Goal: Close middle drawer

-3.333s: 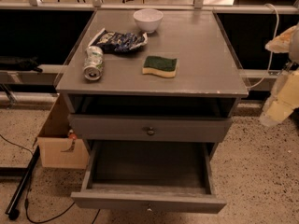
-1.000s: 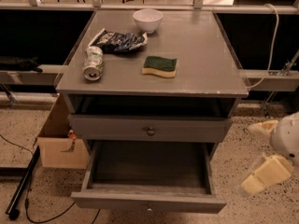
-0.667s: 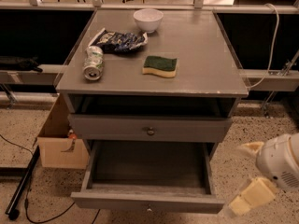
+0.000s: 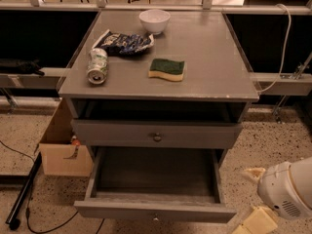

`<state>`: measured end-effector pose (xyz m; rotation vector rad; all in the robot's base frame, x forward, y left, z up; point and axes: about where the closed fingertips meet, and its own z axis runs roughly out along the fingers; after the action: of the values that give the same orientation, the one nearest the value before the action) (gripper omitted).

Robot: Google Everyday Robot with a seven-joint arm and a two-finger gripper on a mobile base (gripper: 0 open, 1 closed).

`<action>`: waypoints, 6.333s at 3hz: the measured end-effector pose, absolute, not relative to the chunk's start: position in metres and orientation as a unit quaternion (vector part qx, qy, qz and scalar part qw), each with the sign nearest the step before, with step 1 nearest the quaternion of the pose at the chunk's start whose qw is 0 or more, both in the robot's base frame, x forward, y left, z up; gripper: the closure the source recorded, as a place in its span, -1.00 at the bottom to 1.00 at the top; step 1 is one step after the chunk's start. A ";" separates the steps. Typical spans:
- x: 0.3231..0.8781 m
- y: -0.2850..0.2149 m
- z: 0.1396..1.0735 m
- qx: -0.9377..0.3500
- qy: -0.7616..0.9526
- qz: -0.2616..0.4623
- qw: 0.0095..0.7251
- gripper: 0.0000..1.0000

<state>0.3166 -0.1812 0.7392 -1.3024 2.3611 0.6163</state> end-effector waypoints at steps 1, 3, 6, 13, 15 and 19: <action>0.314 -0.181 0.736 -0.450 0.839 0.231 0.200 -1.00; 0.288 -0.162 0.672 -0.425 0.825 0.271 0.258 -1.00; 0.299 -0.148 0.644 -0.447 0.806 0.264 0.286 -0.61; 0.309 -0.086 0.562 -0.435 0.820 0.279 0.245 1.00; 0.311 -0.109 0.545 -0.419 0.840 0.254 0.234 1.00; 0.352 -0.092 0.485 -0.412 0.857 0.247 0.187 1.00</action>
Offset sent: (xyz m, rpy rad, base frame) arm -0.0462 0.0214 -0.0811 0.2537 -0.0144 -0.1423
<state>0.3518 -0.0925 0.4848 -1.1591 2.4137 0.6947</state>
